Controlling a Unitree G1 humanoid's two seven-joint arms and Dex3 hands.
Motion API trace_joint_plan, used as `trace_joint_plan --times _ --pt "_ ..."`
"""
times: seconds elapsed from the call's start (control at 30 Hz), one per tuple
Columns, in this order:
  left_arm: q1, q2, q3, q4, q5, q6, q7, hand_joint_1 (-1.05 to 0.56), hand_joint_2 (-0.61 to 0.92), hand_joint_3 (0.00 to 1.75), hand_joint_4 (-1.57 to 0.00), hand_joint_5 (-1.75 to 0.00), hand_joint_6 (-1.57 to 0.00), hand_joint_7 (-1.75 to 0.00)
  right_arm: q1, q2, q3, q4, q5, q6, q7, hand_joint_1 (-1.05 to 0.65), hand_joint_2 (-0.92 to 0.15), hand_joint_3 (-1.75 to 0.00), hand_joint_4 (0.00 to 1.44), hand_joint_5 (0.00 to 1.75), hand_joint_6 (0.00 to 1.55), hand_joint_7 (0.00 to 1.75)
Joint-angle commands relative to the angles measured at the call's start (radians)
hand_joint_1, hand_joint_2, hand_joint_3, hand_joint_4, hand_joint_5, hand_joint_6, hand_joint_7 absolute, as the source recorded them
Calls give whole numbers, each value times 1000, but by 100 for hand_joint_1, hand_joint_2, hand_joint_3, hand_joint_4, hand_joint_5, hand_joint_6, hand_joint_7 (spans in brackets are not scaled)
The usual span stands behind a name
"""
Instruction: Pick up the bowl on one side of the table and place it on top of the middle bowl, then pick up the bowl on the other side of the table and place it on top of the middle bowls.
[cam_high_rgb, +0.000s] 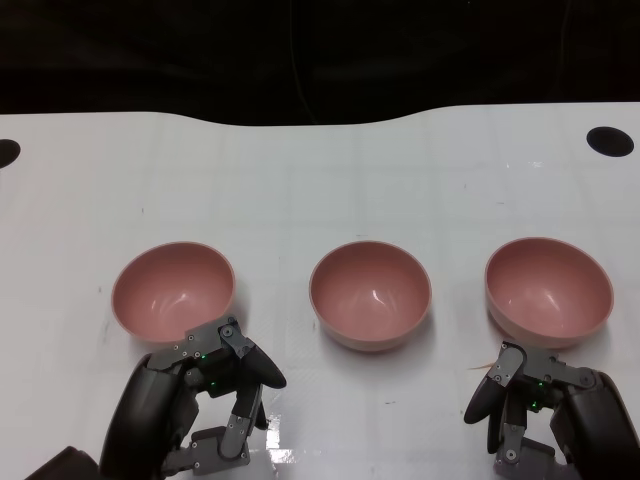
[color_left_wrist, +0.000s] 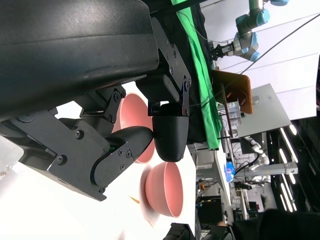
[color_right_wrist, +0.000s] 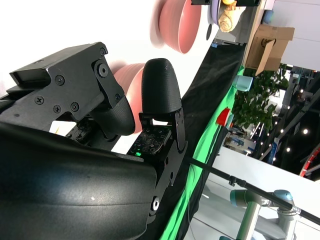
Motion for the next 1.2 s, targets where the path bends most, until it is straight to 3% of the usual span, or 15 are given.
trace_joint_plan --times 0.03,1.0,1.03,1.2 --pt "8 9 10 -1 -1 -2 9 -17 47 121 -78 -167 -79 -133 3 -6 -4 -3 13 -1 -2 -2 -30 -159 91 175 85 143" --pt "4 14 12 3 -5 -5 3 -18 46 120 -78 -167 -79 -133 0 -6 -4 -11 14 14 1 -2 -29 -159 90 175 85 143" --pt "5 14 11 0 -5 -3 4 -18 47 121 -78 -168 -79 -133 -1 -9 -4 -11 13 14 3 -1 -30 -158 88 173 84 141" --pt "10 9 8 -8 -9 7 6 -16 47 120 -78 -167 -79 -133 -10 -20 -11 6 3 -14 2 -7 -47 -117 72 145 74 112"
